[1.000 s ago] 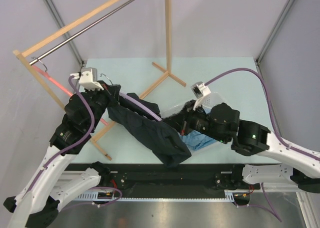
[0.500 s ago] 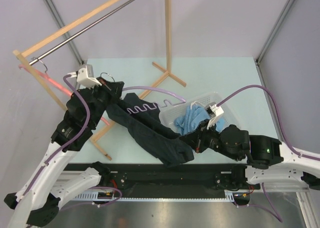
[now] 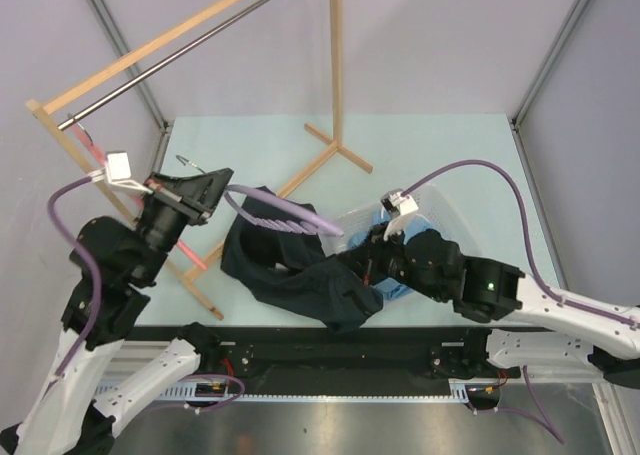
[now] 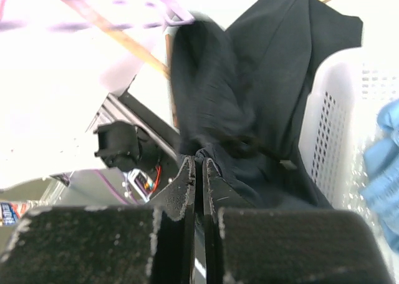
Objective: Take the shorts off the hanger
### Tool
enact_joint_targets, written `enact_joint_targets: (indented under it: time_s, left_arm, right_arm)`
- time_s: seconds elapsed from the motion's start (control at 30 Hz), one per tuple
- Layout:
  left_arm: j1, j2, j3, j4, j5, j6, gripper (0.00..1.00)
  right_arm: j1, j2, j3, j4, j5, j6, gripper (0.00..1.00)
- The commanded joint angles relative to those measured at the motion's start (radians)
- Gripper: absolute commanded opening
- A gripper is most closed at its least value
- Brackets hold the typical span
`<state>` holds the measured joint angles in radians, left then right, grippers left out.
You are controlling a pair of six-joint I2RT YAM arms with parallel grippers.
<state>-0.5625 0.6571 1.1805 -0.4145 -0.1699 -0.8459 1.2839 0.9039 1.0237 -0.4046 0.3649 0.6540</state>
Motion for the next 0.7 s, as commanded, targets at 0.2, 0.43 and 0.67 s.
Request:
enact_joint_targets:
  time_s: [0.2,0.43,0.67]
  left_arm:
    - [0.006,-0.088,0.048,0.129,0.237,-0.154,0.0]
    - [0.006,-0.137,0.051,0.011,0.202,0.002,0.0]
    - [0.006,-0.131,0.048,-0.033,0.214,0.057,0.0]
  right_arm:
    - [-0.216,0.096,-0.002,0.286,-0.262,-0.031,0.0]
    - [-0.388,0.093,0.122,0.391,-0.356,-0.05,0.0]
    - [-0.391,0.102,0.467,0.423,-0.319,-0.261,0.0]
